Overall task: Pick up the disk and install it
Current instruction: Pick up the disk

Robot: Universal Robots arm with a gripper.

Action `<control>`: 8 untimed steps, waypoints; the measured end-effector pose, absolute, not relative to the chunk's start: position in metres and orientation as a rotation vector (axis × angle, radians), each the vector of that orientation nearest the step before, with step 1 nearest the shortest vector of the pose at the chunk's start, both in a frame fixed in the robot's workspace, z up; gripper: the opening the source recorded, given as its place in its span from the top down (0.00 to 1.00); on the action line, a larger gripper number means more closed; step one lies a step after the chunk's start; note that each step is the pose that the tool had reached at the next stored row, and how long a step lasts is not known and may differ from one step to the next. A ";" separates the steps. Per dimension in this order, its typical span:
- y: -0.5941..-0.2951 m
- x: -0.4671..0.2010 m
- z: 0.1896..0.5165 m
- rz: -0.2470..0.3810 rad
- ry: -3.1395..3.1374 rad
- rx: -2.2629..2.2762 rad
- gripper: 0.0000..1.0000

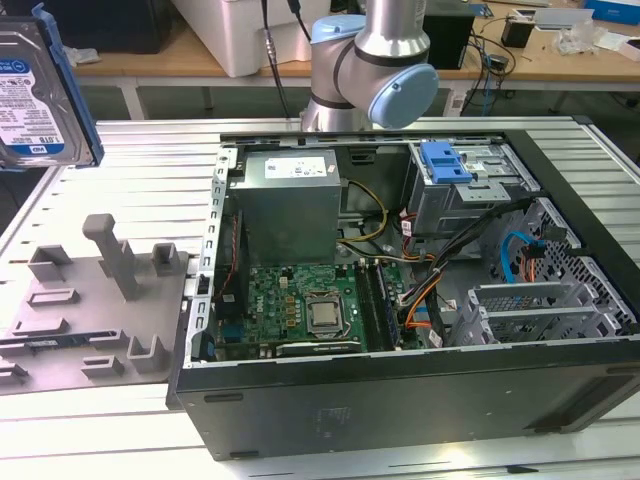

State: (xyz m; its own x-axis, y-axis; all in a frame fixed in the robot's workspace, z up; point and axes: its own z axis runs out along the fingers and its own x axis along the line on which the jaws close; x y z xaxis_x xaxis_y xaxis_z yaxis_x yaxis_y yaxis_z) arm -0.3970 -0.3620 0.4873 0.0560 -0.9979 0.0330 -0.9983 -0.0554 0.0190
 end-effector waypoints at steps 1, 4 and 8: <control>-0.362 -0.397 0.487 0.017 -2.134 2.256 0.63; -0.362 -0.397 0.487 0.017 -2.134 2.256 0.63; -0.362 -0.396 0.487 0.017 -2.133 2.256 0.63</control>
